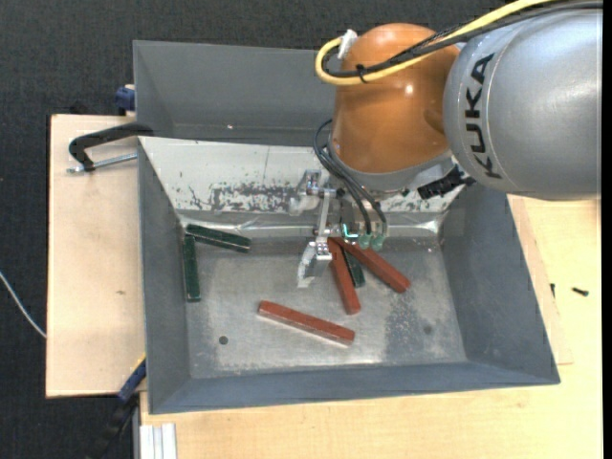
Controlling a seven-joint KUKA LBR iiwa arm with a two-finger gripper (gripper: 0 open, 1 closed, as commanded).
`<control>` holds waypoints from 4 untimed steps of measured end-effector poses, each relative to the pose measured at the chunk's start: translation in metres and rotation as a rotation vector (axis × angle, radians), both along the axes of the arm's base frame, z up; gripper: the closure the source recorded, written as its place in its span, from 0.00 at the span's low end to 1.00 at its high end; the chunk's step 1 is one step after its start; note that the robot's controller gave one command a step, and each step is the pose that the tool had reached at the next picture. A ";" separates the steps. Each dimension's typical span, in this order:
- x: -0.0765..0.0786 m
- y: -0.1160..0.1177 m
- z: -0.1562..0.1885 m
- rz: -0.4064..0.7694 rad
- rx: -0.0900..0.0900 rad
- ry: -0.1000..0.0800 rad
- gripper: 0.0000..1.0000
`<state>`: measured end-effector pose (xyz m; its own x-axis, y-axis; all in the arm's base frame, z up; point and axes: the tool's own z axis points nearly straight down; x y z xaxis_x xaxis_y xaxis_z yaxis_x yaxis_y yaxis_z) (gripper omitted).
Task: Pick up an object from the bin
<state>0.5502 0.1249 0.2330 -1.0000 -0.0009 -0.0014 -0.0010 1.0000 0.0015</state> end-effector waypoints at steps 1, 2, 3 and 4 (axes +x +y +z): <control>-0.011 -0.013 -0.049 0.017 0.001 -0.006 0.00; -0.017 -0.005 -0.108 0.173 -0.001 -0.003 0.00; -0.036 -0.011 -0.157 0.214 -0.001 0.011 1.00; -0.036 -0.011 -0.157 0.214 -0.001 0.011 1.00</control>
Offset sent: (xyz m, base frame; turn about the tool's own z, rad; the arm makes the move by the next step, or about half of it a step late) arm -0.0234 0.0063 -0.1592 -0.3173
